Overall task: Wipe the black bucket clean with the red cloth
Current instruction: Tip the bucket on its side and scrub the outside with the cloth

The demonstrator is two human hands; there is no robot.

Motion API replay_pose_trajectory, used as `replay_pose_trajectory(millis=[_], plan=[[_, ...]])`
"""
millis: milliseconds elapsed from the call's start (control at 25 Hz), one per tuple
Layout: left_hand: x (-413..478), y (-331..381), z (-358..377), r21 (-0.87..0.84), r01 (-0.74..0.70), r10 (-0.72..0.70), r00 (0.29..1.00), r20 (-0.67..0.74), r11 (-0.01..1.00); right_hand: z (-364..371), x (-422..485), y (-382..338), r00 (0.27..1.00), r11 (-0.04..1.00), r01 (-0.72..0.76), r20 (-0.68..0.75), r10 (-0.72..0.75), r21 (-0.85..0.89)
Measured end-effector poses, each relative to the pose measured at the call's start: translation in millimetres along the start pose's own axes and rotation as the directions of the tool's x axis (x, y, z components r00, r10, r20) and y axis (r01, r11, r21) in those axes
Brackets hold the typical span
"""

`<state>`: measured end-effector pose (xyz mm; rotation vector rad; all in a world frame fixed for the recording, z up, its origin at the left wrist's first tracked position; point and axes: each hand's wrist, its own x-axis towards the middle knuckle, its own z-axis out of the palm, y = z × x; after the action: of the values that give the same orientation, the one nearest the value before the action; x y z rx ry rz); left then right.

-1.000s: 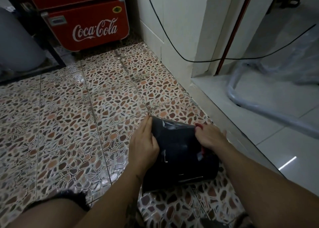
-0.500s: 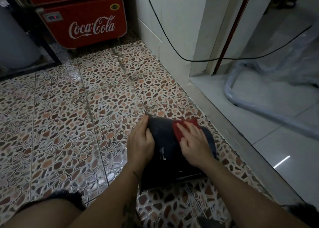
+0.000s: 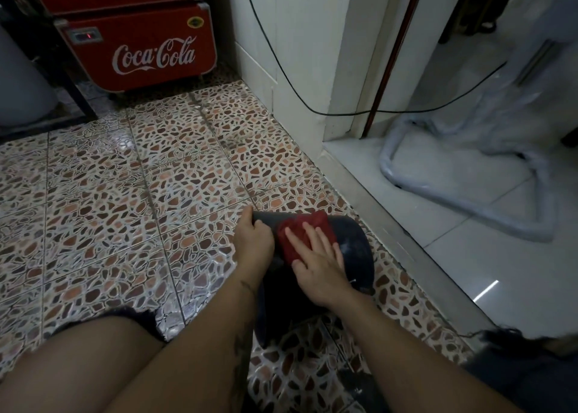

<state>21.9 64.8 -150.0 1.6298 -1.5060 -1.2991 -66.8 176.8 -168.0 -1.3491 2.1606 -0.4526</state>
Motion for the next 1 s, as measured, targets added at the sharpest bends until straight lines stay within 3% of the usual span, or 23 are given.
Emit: replay_pose_trajectory(millis=[200,320,440,520,720,880,1000], plan=[[-46.4,-7.1,-13.0,0.250,-0.248,0.227,0.968,0.111,0.936,-23.4,-10.3,41.3,0.957,0.955,-0.287,0.023,0.290,-0.080],[-79.9,-23.0,-16.5,0.425,-0.333,0.293,0.943,0.159,0.842,-30.6,-7.6,56.0,0.937,0.933,-0.347,0.011,0.349,-0.094],[-81.6,-28.3,-17.5,0.493,-0.342,0.285,0.940,0.189,0.800,-35.6,-4.1,51.4,0.933,0.932,-0.360,0.009,0.360,-0.034],[-70.5,-20.3,-15.8,0.505,-0.305,0.256,0.952,0.165,0.807,-37.0,-6.2,38.3,0.952,0.952,-0.307,0.016,0.307,0.010],[-21.7,4.6,-16.2,0.339,-0.184,0.122,0.973,0.197,0.923,-20.8,-31.2,2.9,0.996,0.996,0.082,-0.020,-0.082,0.019],[-25.1,5.6,-17.7,0.245,-0.167,0.139,0.982,0.125,0.955,-5.0,-32.0,27.4,0.998,0.996,-0.066,-0.021,0.064,-0.062],[-51.2,-16.2,-23.0,0.280,-0.401,0.363,0.914,0.180,0.872,-10.9,-20.3,56.4,0.978,0.978,-0.203,-0.056,0.200,-0.048]])
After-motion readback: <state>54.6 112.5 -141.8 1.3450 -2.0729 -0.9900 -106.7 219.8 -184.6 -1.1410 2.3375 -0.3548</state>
